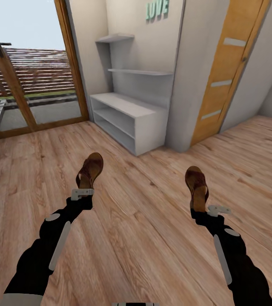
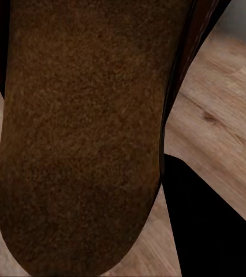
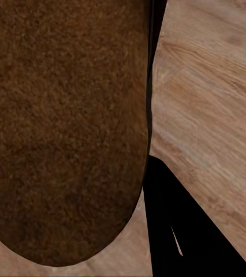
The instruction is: Pick up the two gym shoes and the two sandals from the corridor floor and place them onto the hallstand (shoe rack) in the corridor, making sure they are on the rack and not on the floor. Arrange them so the two gym shoes are next to each other and the two sandals are next to each other.
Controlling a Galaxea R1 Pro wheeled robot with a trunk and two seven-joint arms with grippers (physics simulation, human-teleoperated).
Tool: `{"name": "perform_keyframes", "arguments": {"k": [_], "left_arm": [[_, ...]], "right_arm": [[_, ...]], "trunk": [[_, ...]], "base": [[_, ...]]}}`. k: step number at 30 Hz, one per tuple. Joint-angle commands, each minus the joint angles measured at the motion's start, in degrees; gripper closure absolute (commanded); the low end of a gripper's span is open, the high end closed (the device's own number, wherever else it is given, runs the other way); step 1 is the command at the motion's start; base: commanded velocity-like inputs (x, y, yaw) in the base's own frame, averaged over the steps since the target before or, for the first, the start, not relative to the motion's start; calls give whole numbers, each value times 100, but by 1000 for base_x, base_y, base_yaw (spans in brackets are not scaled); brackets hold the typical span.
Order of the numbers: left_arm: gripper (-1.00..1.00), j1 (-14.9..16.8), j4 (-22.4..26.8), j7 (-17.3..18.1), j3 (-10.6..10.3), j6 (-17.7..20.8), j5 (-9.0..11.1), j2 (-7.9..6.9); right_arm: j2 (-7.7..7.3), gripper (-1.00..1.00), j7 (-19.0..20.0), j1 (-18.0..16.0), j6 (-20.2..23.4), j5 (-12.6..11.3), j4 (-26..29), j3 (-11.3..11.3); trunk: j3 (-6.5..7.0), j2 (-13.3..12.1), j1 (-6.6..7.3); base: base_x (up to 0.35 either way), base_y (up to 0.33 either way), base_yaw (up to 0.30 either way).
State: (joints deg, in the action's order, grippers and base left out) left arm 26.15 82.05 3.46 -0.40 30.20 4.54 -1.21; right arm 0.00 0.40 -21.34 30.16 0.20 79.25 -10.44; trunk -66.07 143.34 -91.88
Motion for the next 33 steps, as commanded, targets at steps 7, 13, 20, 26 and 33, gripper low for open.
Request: {"name": "perform_keyframes", "arguments": {"k": [7,13,20,26,33], "left_arm": [[100,4,4,6,-4,31,38,-2],[100,4,4,6,-4,37,38,-2],[100,4,4,6,-4,39,38,-2],[100,4,5,6,-4,39,38,-2],[100,4,4,6,-4,37,38,-2]], "right_arm": [[0,100,-14,-1,38,-19,11,-2],[0,100,-14,-1,41,-20,11,-2],[0,100,-14,-1,38,-20,11,67],[0,100,-14,-1,38,-19,11,76],[0,100,-14,-1,38,-20,11,77]], "trunk": [[-5,2,-2],[-5,2,-2],[-4,2,-2],[35,2,-2],[98,2,-2]], "base": [[333,132,300],[312,177,300],[310,180,175],[309,180,40],[313,138,117]]}}
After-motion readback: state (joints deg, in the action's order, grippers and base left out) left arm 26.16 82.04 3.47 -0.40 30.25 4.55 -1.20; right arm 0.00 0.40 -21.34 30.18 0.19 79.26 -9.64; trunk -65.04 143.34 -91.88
